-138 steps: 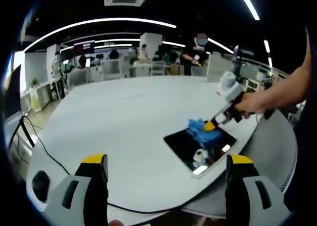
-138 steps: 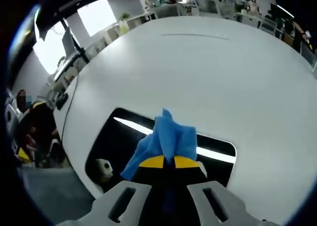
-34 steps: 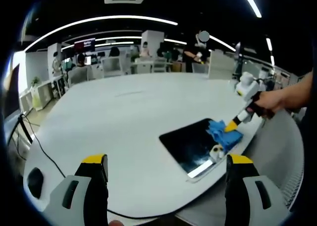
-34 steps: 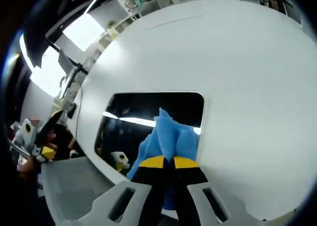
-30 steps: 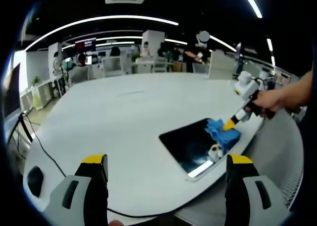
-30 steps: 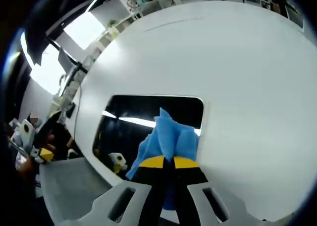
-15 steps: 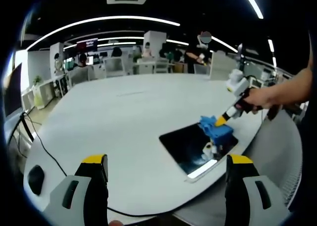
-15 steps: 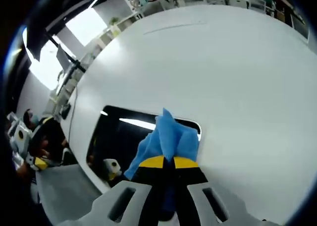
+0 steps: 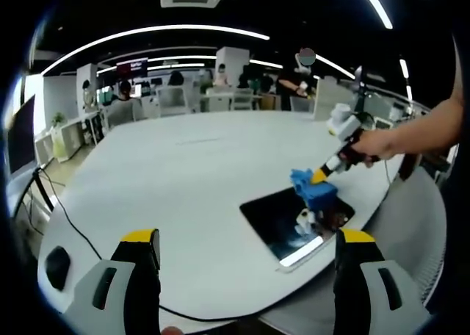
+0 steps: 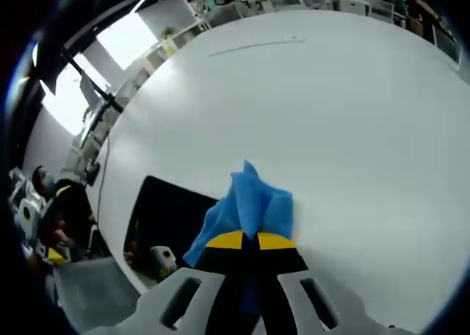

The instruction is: Wipe the mirror surface with the cleaning cloth until all visible marks leave the cleaned area.

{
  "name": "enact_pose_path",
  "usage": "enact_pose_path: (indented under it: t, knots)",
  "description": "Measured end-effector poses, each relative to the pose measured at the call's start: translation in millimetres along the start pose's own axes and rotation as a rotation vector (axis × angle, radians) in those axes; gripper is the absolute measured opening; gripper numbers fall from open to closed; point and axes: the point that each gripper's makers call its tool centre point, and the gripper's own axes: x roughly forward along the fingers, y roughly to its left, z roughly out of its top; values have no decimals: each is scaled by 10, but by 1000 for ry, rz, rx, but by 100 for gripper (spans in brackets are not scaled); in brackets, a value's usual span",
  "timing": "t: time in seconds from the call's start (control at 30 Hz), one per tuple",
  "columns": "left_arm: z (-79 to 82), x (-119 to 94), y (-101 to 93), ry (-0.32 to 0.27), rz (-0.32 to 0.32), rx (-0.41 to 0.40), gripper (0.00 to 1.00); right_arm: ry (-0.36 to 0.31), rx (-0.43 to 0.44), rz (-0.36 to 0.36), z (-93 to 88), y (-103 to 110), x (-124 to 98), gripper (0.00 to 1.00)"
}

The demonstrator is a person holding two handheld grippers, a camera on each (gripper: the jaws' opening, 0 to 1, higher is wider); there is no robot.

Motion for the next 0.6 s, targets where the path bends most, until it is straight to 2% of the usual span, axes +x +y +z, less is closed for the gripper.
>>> enact_pose_path:
  t: [0.33, 0.47, 0.6]
  knots:
    - [35, -32, 21, -4, 12, -1, 100, -14, -6, -6, 83, -21, 47, 0]
    - [33, -46, 46, -7, 17, -5, 100, -42, 22, 5, 133, -52, 75, 0]
    - [23, -54, 63, -8, 21, -6, 100, -55, 2, -11, 181, -53, 94, 0]
